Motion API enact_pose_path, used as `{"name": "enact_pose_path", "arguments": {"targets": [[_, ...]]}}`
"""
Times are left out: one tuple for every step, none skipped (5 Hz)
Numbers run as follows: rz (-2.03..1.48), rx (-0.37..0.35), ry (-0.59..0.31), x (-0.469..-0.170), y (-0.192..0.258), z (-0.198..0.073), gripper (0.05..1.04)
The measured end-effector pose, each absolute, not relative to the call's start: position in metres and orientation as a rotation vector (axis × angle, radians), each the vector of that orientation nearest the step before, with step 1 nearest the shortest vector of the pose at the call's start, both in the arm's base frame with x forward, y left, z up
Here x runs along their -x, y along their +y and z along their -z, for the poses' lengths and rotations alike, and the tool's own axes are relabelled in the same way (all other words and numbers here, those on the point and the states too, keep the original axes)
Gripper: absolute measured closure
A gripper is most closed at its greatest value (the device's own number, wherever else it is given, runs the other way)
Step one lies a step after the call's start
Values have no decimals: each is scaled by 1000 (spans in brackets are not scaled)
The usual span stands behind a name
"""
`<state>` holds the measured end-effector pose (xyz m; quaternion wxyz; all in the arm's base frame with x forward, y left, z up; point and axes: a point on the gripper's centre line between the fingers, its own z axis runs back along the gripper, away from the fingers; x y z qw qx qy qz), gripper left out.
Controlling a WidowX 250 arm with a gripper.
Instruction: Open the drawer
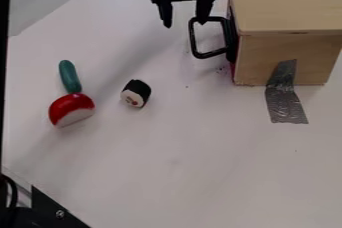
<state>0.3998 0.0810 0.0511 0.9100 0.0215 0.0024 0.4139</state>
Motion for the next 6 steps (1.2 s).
{"name": "enact_pose_path", "arguments": {"targets": [[-855,-12,26,-396,79,-46,93],[-838,-15,40,-383,75,-40,93],[-820,-6,8,-374,69,-50,93],[-810,-7,3,-367,66,-47,125],[-799,-5,-9,-366,62,-44,406],[-793,-3,-22,-368,59,-44,703]]}}
